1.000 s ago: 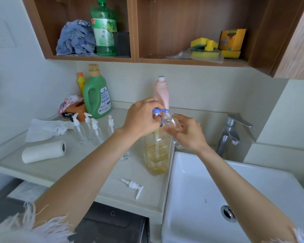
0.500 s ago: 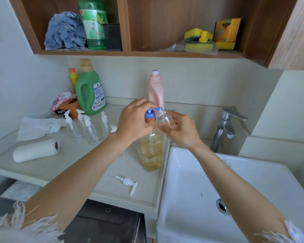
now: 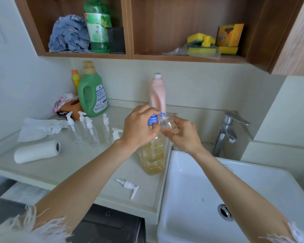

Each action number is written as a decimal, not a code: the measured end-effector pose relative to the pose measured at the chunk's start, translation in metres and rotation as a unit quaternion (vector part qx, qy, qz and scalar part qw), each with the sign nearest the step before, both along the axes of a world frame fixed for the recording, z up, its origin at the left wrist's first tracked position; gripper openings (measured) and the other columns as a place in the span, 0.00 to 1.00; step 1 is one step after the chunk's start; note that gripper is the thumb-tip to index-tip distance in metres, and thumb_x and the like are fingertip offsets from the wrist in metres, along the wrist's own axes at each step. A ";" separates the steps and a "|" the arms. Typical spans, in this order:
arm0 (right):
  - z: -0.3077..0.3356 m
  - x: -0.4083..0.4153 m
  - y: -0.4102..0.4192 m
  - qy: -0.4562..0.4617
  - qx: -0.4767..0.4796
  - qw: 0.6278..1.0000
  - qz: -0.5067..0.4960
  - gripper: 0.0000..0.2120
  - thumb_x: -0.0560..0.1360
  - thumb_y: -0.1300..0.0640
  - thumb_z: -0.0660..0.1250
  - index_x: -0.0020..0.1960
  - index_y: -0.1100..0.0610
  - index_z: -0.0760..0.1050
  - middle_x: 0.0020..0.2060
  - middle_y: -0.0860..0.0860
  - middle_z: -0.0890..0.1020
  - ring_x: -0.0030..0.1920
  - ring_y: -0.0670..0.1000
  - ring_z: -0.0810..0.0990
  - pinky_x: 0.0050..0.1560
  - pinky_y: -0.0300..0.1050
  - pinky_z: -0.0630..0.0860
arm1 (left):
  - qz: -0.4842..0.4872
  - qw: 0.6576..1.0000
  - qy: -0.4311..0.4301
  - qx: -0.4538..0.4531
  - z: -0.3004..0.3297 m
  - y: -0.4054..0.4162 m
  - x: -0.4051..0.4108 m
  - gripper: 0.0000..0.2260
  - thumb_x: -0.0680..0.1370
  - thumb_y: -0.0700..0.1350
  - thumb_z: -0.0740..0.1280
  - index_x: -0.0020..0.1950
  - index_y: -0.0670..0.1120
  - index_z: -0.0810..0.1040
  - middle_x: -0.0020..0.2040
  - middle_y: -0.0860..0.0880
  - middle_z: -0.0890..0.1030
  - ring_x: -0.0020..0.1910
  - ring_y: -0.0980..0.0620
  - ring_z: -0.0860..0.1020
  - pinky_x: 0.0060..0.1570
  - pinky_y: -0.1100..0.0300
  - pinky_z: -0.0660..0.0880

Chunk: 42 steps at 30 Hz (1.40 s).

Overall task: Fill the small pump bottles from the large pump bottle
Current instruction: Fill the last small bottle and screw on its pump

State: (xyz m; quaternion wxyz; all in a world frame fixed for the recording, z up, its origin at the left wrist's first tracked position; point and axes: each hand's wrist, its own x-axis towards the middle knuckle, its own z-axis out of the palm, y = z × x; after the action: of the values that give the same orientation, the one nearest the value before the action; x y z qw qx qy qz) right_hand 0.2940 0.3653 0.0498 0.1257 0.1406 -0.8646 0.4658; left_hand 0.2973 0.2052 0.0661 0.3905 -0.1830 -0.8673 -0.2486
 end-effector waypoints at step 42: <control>0.005 -0.006 -0.005 0.003 -0.053 0.998 0.016 0.17 0.68 0.51 0.76 0.56 0.46 0.81 0.42 0.43 0.85 0.45 0.44 0.83 0.55 0.44 0.77 | -0.049 0.998 0.016 0.043 0.019 -0.005 -0.004 0.19 0.73 0.48 0.55 0.45 0.43 0.84 0.43 0.48 0.82 0.44 0.45 0.79 0.42 0.54 0.74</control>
State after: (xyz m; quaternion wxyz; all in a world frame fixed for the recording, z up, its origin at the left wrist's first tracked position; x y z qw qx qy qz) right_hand 0.2879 0.3606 0.0546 0.1276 0.1491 -0.8358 0.5127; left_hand 0.2934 0.2000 0.0848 0.3994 -0.2122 -0.8394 -0.3015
